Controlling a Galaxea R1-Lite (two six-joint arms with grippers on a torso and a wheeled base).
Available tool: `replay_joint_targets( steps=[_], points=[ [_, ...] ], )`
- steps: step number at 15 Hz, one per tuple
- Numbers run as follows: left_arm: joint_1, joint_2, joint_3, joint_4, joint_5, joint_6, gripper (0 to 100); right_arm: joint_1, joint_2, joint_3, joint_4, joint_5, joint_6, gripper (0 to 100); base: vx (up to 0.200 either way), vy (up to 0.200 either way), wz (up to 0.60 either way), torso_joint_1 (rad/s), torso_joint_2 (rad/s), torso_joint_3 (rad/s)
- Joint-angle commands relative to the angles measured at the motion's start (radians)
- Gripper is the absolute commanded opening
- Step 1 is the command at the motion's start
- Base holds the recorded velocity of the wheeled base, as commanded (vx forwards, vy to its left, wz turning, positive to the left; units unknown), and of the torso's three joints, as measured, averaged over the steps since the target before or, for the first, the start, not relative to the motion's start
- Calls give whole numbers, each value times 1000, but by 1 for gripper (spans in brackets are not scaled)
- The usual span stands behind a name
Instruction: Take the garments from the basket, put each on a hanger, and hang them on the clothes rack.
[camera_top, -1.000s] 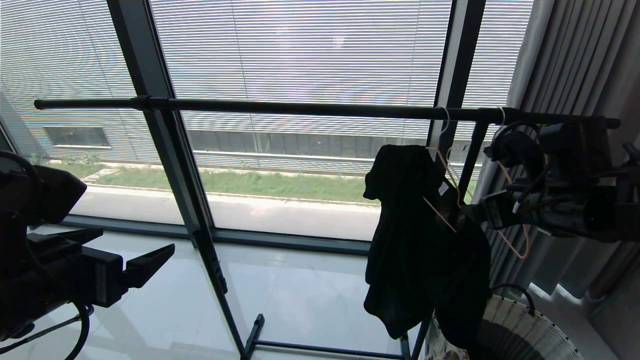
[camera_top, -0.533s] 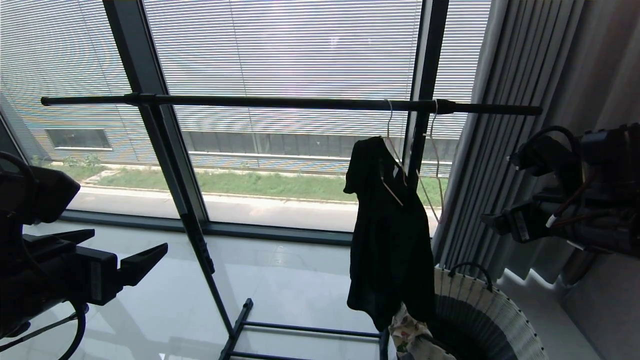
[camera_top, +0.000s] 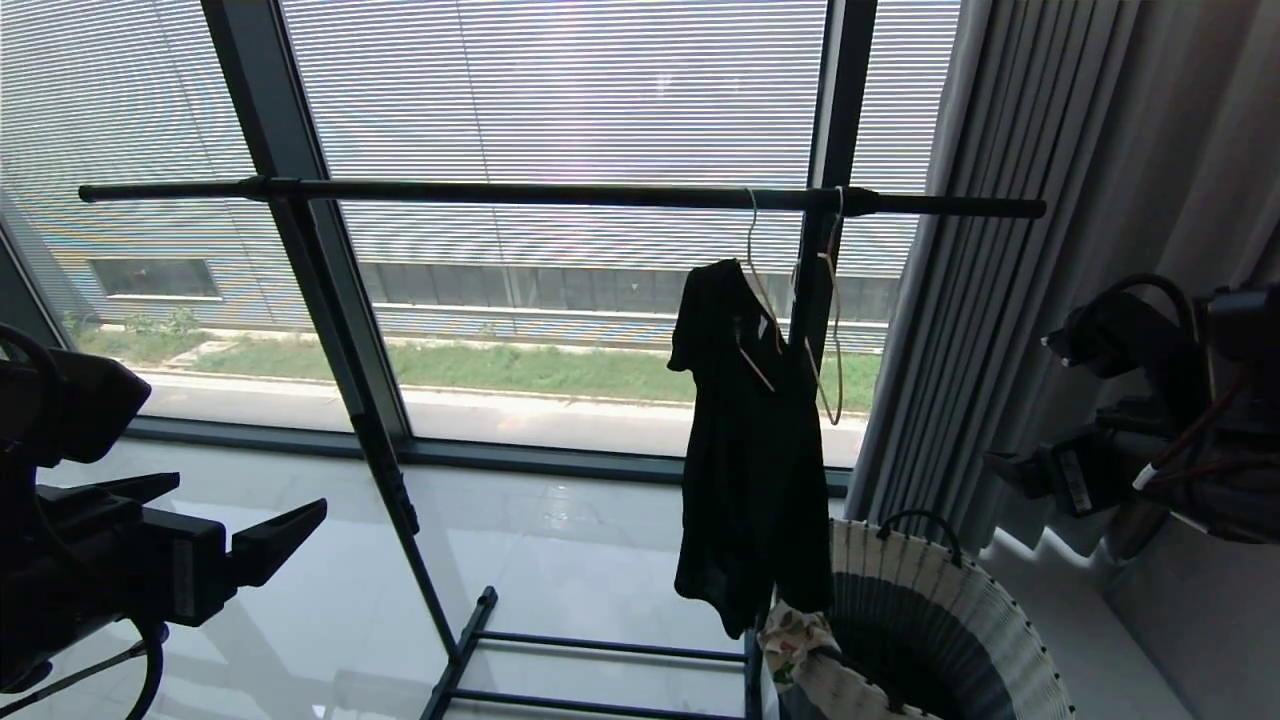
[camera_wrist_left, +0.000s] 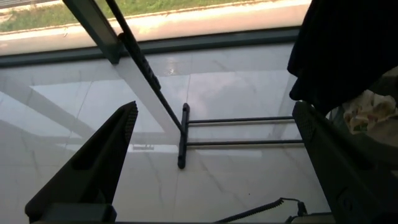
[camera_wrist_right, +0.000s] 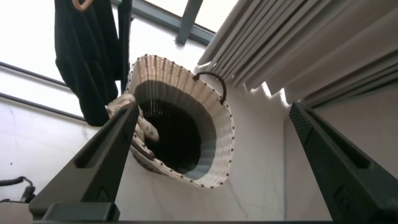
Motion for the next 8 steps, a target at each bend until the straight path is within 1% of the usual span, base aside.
replay_joint_targets(
  steps=[1, 4, 8],
  points=[
    [25, 1, 5, 0, -1, 1, 100, 1, -29, 27, -1, 0, -9, 100, 0, 0, 0, -178, 417, 222],
    [68, 21, 3, 0, -1, 6, 100, 1, -43, 44, -1, -1, -11, 100, 0, 0, 0, -199, 478, 261],
    [70, 24, 1, 0, -1, 8, 100, -1, -43, 51, 0, -3, -19, 100, 0, 0, 0, -214, 494, 283]
  ],
)
